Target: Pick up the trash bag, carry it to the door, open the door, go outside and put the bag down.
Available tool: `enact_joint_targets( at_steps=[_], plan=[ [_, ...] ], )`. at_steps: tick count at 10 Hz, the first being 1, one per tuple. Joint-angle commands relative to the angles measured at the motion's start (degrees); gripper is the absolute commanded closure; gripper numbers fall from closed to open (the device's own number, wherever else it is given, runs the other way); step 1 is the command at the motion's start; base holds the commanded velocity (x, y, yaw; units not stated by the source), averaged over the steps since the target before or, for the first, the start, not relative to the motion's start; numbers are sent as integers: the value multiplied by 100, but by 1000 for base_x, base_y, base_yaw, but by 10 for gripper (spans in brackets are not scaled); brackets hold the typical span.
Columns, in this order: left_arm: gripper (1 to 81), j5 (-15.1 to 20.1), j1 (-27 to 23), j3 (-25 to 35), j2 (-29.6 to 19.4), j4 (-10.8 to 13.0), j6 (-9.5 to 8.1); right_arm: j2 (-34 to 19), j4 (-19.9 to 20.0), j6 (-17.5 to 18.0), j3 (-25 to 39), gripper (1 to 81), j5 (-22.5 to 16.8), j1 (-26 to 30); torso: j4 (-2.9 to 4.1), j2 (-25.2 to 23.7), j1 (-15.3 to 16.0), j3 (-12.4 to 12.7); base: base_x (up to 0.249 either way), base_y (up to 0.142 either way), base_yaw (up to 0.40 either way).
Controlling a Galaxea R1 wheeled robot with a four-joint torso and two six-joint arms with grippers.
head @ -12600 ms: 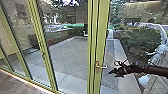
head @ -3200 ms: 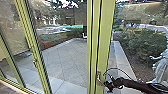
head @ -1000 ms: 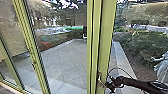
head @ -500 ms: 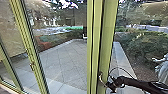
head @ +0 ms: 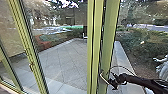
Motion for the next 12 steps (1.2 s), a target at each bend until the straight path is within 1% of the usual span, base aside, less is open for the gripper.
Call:
enact_joint_targets(
  at_steps=[1, 2, 3, 5, 6, 7, 9, 12],
  plan=[
    [811, 457, -199, 23, -19, -65, 26, -505, -136, 325, -50, 10, 96, 1426, 0, 0, 0, 0, 0, 0, 0],
    [811, 457, -190, 23, -19, -57, 26, -630, -241, 325, 21, 10, 79, 1524, 0, 0, 2, 0, 0, 0, 0],
    [811, 457, -181, 23, -19, -57, 26, -821, -346, 325, 81, 10, -104, 1646, 0, 2, 5, 0, 0, 0, 0],
    [811, 457, -181, 23, -28, -57, 26, -1148, -470, 325, 240, 10, -202, 1919, 0, 2, 5, -2, 0, 0, 0],
    [811, 457, -181, 23, -28, -57, 26, -1298, -593, 316, 346, 10, -308, 2050, 2, 2, 5, -2, 0, 0, 0],
    [811, 457, -172, 23, -28, -57, 26, -1394, -690, 246, 399, 10, -440, 2148, 5, 2, 5, -4, 0, 0, 0],
    [811, 457, -172, 23, -28, -48, 35, -1526, -699, -18, 407, 10, -624, 2358, 7, 2, 5, -4, 0, 0, 0],
    [811, 457, -172, 23, -28, -48, 26, -1728, -699, -334, 469, 10, -756, 2579, 11, 4, 5, -6, 0, 0, 0]
  ],
)
